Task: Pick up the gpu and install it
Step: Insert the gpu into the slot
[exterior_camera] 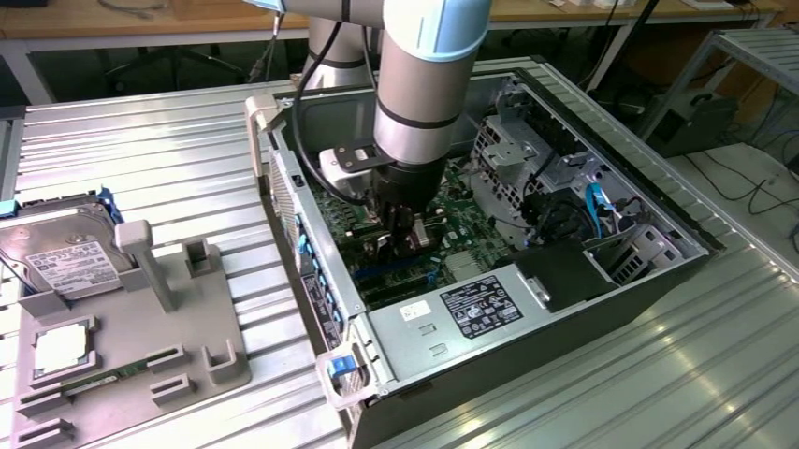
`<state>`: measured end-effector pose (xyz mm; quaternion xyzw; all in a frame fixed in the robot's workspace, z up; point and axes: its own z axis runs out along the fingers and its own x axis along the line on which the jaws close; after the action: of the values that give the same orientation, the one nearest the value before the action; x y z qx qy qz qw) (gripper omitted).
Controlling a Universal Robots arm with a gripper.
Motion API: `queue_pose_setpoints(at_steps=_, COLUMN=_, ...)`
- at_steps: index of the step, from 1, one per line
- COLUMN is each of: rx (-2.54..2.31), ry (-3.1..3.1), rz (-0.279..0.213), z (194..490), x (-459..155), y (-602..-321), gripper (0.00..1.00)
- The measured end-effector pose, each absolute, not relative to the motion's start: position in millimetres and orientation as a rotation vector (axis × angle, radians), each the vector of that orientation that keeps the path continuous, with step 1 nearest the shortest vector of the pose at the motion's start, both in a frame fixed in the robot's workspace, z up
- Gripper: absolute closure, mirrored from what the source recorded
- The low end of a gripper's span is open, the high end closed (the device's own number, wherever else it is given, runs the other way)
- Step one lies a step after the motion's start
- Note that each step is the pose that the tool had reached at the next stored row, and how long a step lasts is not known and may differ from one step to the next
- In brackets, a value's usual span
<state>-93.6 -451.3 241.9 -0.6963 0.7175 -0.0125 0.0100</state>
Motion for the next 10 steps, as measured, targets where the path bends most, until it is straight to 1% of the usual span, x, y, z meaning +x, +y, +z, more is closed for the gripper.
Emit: queue_pose_setpoints(at_steps=10, rx=-2.175, ry=2.241, rz=-0.038, z=242.0, x=-90.0, y=-451.3, gripper=0.71)
